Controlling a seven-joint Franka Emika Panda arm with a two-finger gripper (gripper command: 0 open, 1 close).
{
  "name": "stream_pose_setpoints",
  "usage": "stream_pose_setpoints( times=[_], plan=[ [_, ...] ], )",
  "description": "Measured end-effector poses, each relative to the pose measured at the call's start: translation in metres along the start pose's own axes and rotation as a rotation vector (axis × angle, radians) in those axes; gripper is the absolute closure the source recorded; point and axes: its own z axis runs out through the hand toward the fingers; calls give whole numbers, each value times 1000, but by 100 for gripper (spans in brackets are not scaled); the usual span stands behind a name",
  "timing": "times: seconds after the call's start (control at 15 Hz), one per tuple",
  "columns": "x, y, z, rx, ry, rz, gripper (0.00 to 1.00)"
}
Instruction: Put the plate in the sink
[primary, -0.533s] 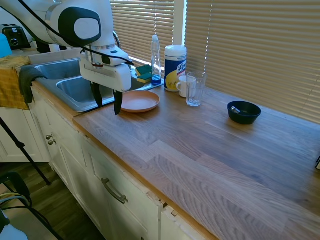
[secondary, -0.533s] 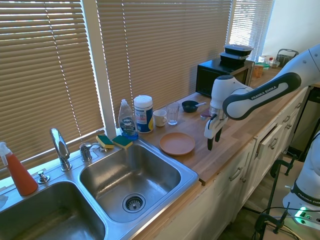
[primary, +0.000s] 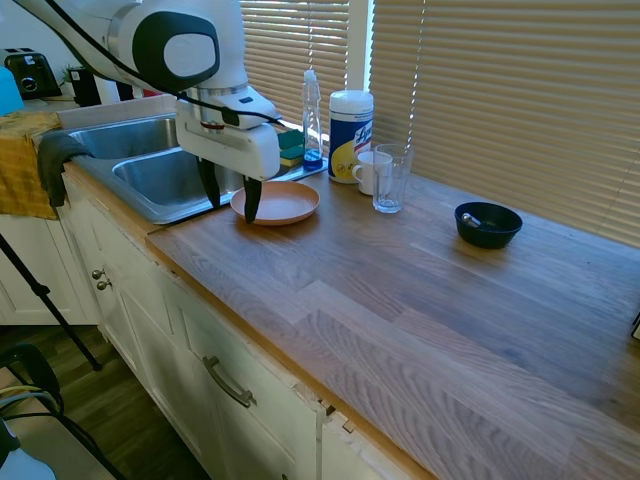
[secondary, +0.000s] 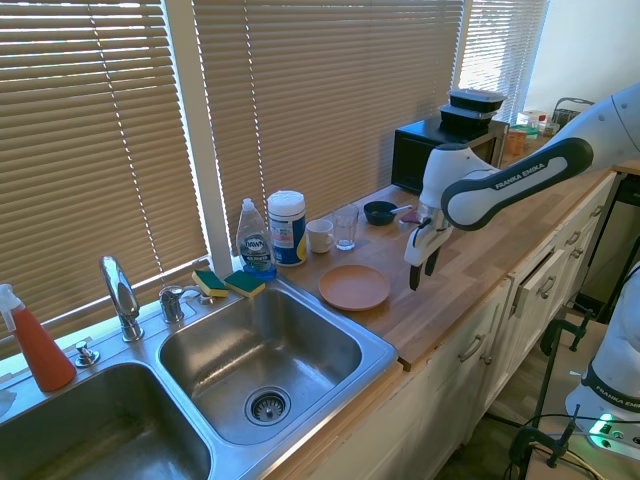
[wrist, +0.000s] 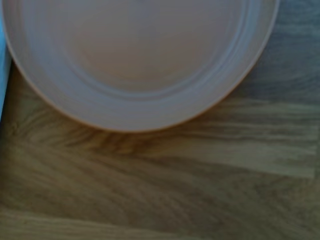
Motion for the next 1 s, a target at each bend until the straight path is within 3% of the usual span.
stream_pose_setpoints(
  times=[0.53,1.0],
  plan=[
    [87,-50,31,63,-45,56,0],
    [130,-74,57,78,-143,72,0]
  ],
)
